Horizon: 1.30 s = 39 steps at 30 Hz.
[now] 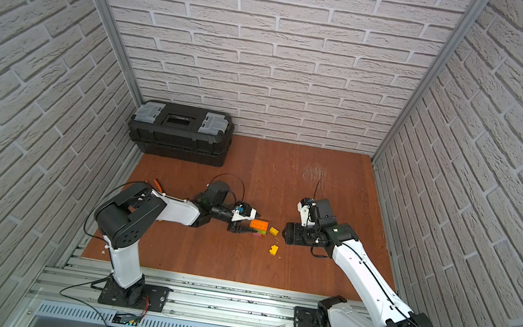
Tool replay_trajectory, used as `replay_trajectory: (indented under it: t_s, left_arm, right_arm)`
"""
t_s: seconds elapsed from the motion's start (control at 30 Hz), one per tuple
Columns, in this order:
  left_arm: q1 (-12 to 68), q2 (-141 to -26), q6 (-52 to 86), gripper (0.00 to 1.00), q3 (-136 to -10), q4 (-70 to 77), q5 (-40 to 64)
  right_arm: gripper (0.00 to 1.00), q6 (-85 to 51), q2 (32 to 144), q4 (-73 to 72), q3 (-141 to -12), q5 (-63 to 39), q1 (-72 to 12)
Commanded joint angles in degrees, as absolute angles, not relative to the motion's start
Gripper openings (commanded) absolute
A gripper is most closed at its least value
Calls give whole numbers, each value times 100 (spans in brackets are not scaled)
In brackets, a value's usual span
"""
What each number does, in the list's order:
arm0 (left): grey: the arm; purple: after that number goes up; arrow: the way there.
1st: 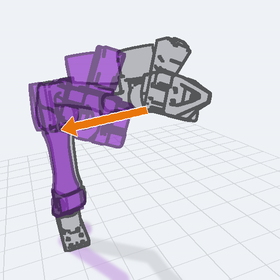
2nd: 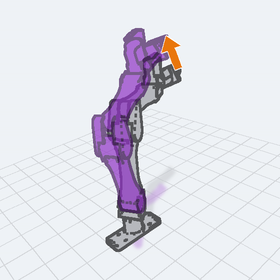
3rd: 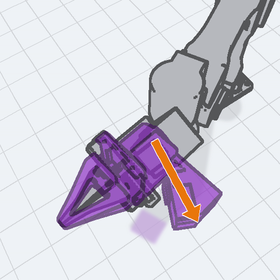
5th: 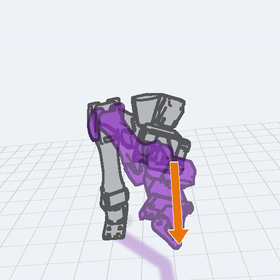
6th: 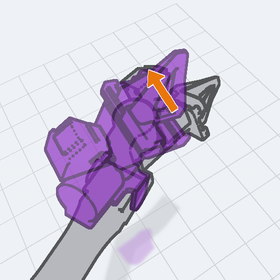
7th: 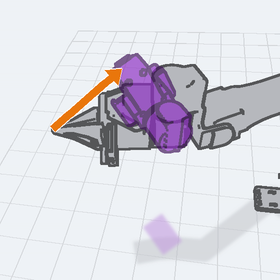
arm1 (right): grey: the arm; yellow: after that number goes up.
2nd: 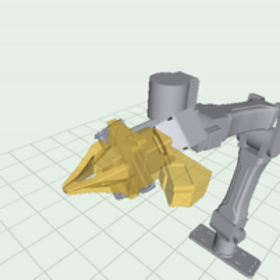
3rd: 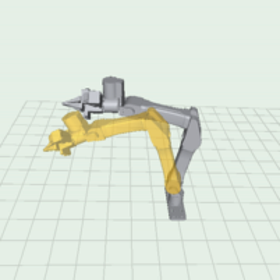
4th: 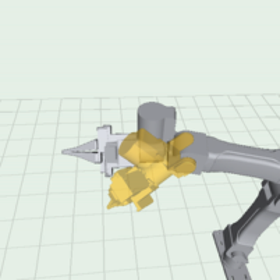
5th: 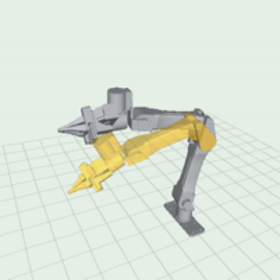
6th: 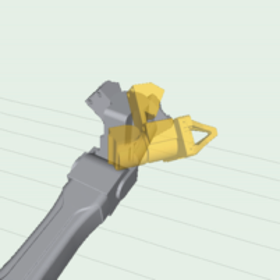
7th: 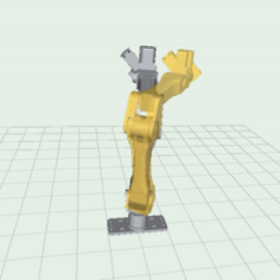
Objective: Assemble a carrot with lego
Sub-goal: Adjust the lego brick at the center of the board.
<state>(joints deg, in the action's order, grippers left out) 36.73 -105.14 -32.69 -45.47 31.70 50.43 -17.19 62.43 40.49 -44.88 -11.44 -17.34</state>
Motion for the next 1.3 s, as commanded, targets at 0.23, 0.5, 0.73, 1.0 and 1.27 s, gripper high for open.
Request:
replay_trajectory:
  t_s: [0.23,0.5,0.73,1.0,1.27]
  left_arm:
    - [3801,-10467,-3117,61,-4716,2836,4879]
    - [3820,-10502,-2984,60,-4825,2783,4673]
    - [3814,-10583,-2974,57,-5084,2394,4619]
    - [3835,-10557,-3239,56,-5229,1830,4650]
    - [3881,-10590,-3303,56,-5356,1527,4624]
  right_arm:
    - [80,-1709,6216,3964,-4535,-1184,-1709]
    - [80,-1736,6215,3903,-4465,-1239,-1705]
    - [79,-1758,6198,3911,-4474,-1261,-1706]
    - [79,-1758,6176,3928,-4456,-1248,-1706]
    - [79,-1780,6186,3919,-4412,-1257,-1705]
